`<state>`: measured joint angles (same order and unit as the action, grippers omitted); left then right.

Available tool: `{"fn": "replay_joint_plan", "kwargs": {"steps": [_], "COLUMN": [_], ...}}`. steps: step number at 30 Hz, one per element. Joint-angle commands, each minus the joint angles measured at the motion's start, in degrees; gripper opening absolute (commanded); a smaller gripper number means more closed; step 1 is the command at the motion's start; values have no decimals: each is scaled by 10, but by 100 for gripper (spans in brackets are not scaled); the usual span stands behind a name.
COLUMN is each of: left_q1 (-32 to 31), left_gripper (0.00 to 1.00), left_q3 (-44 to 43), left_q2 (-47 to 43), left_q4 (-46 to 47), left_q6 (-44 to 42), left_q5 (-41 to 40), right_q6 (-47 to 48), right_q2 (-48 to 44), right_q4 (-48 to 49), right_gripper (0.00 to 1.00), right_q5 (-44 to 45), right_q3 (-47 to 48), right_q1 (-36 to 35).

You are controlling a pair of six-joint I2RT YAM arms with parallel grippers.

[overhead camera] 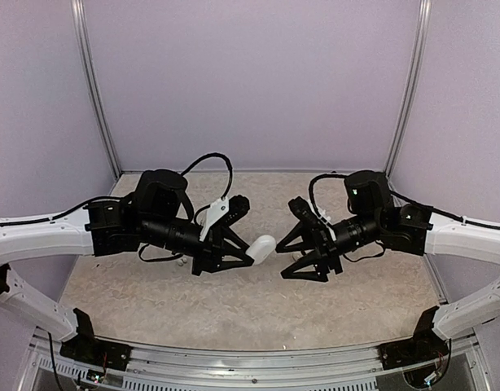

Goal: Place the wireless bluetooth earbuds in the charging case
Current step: Pass from the left arm to the right

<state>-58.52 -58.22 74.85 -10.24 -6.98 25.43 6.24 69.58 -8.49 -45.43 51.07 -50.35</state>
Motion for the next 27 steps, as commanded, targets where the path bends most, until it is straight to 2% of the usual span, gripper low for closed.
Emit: {"fn": "replay_joint_plan", "kwargs": {"steps": [1,10,13,27], "left_q1": [-2,-18,-19,-19], "left_gripper": [11,9,9,8], "left_q3": [-27,-45,-40,-30], "left_q2": [13,52,57,56], "left_q4": [-20,-32,-19,6], "left_q6": [-18,-21,-15,-8], "left_q5": [45,66,69,70], "right_q6": [6,2,5,3], "right_q2": [10,30,32,48], "right_q4": [-19,-16,-16,-16], "right_gripper": [69,58,51,39], "right_q5": [-13,-13,-16,-19], "right_q3": [21,37,41,38], "right_q1": [-11,-24,-29,-39]}}
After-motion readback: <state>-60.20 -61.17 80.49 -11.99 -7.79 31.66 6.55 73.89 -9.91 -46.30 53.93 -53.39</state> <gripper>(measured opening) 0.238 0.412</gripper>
